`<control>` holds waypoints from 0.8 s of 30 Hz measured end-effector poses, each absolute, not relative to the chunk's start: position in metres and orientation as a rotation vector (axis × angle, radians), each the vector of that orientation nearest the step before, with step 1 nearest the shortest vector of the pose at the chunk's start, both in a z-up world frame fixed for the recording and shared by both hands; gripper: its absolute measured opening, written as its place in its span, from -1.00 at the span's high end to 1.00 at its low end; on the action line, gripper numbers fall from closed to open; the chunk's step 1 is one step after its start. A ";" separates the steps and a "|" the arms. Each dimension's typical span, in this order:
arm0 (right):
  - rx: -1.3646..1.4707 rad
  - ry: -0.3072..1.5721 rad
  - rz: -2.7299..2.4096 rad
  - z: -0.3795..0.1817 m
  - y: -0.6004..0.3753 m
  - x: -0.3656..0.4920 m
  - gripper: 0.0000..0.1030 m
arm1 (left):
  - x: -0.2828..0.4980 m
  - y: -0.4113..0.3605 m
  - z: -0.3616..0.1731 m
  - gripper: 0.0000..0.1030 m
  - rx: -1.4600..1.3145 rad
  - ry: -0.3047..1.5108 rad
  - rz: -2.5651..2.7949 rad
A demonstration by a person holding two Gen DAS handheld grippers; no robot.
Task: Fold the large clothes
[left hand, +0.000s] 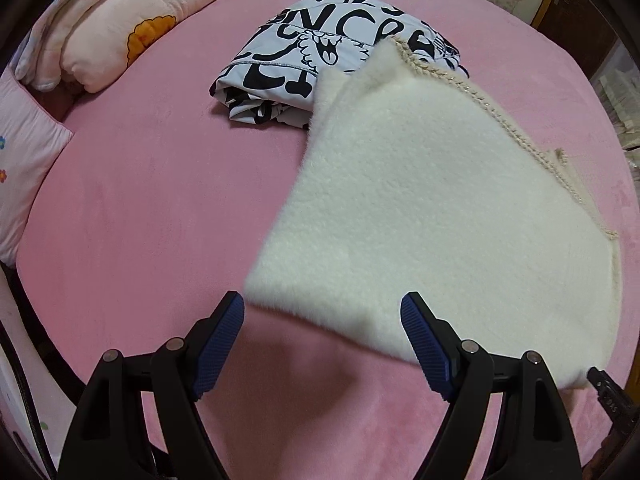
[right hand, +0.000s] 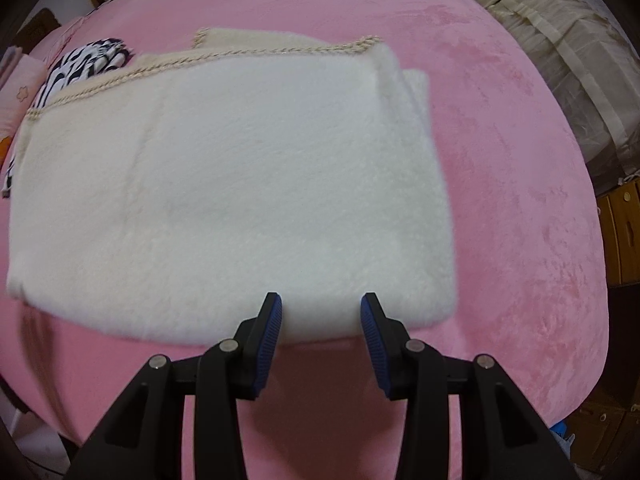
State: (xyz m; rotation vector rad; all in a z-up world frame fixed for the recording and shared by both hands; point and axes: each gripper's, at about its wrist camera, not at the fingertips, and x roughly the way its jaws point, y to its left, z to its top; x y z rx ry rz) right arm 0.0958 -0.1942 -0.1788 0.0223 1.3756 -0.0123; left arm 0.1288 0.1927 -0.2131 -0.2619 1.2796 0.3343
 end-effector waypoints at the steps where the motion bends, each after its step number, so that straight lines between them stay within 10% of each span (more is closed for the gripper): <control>1: 0.025 1.378 0.004 -0.176 -0.192 0.094 0.20 | 0.121 0.187 -0.206 -0.56 -0.274 1.284 0.327; 24: 0.084 1.143 0.156 -0.173 -0.104 0.050 0.20 | 0.079 0.202 -0.319 -0.55 -0.871 1.125 0.017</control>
